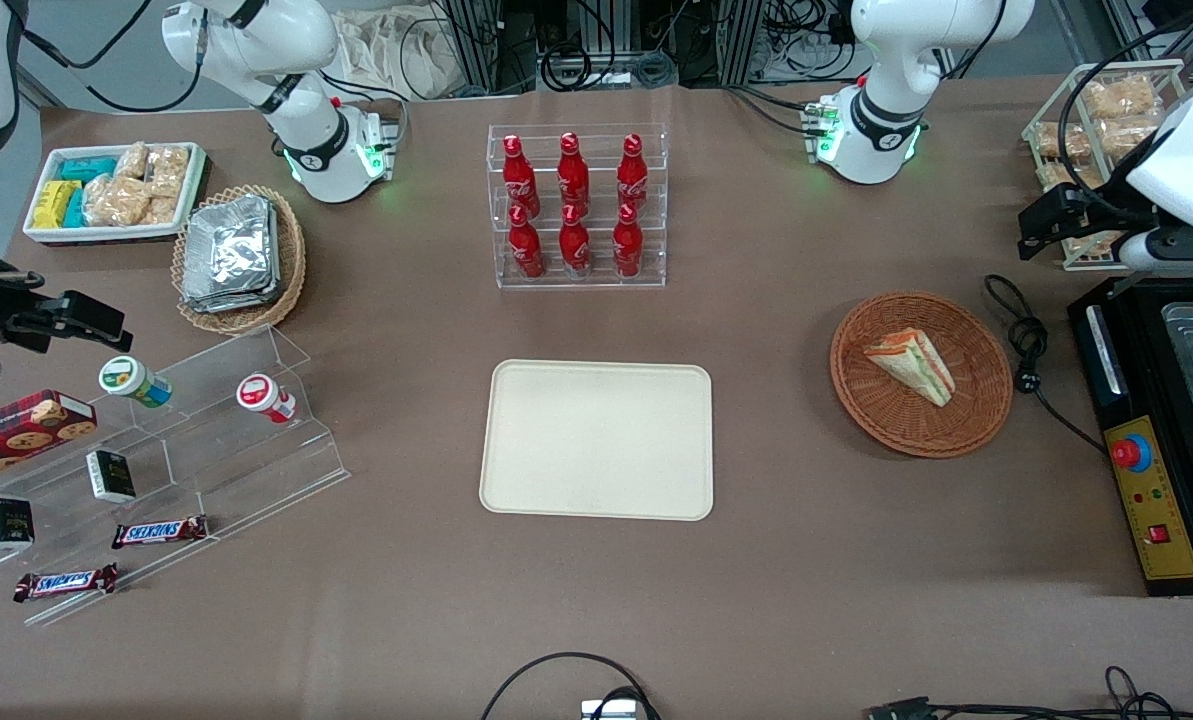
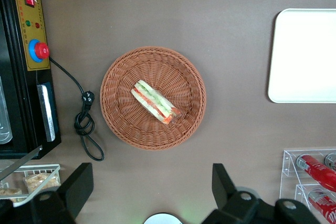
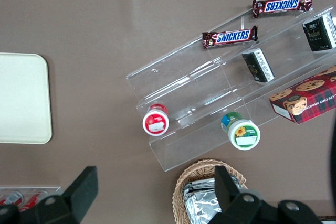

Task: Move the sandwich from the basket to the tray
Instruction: 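Move the left gripper over the wrapped sandwich in the wicker basket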

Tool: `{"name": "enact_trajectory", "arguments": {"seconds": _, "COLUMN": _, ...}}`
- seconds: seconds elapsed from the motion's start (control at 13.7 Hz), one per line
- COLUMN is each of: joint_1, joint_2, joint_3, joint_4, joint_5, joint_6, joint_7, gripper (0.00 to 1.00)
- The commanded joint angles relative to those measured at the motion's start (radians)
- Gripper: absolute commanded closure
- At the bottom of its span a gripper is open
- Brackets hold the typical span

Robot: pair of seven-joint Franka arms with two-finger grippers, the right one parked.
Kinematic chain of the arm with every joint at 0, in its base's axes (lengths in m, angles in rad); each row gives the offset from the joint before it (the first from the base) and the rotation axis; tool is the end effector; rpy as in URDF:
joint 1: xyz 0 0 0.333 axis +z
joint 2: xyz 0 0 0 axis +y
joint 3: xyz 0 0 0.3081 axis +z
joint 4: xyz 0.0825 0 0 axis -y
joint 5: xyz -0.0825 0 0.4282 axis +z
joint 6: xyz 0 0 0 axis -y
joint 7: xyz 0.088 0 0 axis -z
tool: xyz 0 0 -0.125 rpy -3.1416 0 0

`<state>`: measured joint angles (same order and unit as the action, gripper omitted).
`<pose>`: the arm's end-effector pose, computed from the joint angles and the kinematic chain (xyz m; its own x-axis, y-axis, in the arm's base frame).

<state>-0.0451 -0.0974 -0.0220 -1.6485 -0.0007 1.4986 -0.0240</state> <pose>0.5587 -0.0382 0.6091 0.9977 -0.0428 -0.0524 -0.0430 -0.9991 -0.0027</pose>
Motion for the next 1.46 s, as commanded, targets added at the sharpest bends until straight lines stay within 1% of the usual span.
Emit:
{"name": "enact_trajectory", "arguments": {"seconds": 0.0, "joint_1": -0.012, "joint_2": 0.014, "joint_3": 0.01, "joint_4": 0.013, "joint_5": -0.007, "joint_6": -0.024, "joint_7": -0.034, "gripper": 0.0}}
{"name": "enact_trajectory", "arguments": {"seconds": 0.07, "joint_1": -0.016, "joint_2": 0.03, "joint_3": 0.005, "joint_4": 0.013, "joint_5": 0.008, "joint_6": -0.017, "joint_7": -0.059, "gripper": 0.0}}
{"name": "enact_trajectory", "arguments": {"seconds": 0.15, "joint_1": -0.022, "joint_2": 0.066, "joint_3": -0.022, "joint_4": 0.027, "joint_5": 0.034, "joint_6": -0.012, "joint_7": -0.071, "gripper": 0.0}}
{"name": "enact_trajectory", "arguments": {"seconds": 0.22, "joint_1": -0.024, "joint_2": 0.099, "joint_3": -0.06, "joint_4": 0.045, "joint_5": 0.068, "joint_6": -0.015, "joint_7": -0.142, "gripper": 0.0}}
{"name": "enact_trajectory", "arguments": {"seconds": 0.29, "joint_1": -0.024, "joint_2": 0.116, "joint_3": -0.065, "joint_4": 0.044, "joint_5": 0.067, "joint_6": -0.015, "joint_7": -0.277, "gripper": 0.0}}
{"name": "enact_trajectory", "arguments": {"seconds": 0.37, "joint_1": -0.024, "joint_2": 0.126, "joint_3": -0.067, "joint_4": 0.03, "joint_5": 0.065, "joint_6": -0.009, "joint_7": -0.356, "gripper": 0.0}}
{"name": "enact_trajectory", "arguments": {"seconds": 0.51, "joint_1": -0.025, "joint_2": 0.131, "joint_3": -0.067, "joint_4": -0.013, "joint_5": 0.065, "joint_6": 0.024, "joint_7": -0.378, "gripper": 0.0}}
{"name": "enact_trajectory", "arguments": {"seconds": 0.66, "joint_1": -0.025, "joint_2": 0.108, "joint_3": -0.067, "joint_4": -0.101, "joint_5": 0.065, "joint_6": 0.113, "joint_7": -0.446, "gripper": 0.0}}
{"name": "enact_trajectory", "arguments": {"seconds": 0.95, "joint_1": -0.016, "joint_2": 0.036, "joint_3": -0.064, "joint_4": -0.337, "joint_5": 0.065, "joint_6": 0.345, "joint_7": -0.553, "gripper": 0.0}}
{"name": "enact_trajectory", "arguments": {"seconds": 1.17, "joint_1": 0.002, "joint_2": -0.027, "joint_3": -0.058, "joint_4": -0.54, "joint_5": 0.065, "joint_6": 0.549, "joint_7": -0.557, "gripper": 0.0}}
{"name": "enact_trajectory", "arguments": {"seconds": 1.39, "joint_1": 0.028, "joint_2": -0.034, "joint_3": -0.058, "joint_4": -0.661, "joint_5": 0.065, "joint_6": 0.682, "joint_7": -0.56, "gripper": 0.0}}
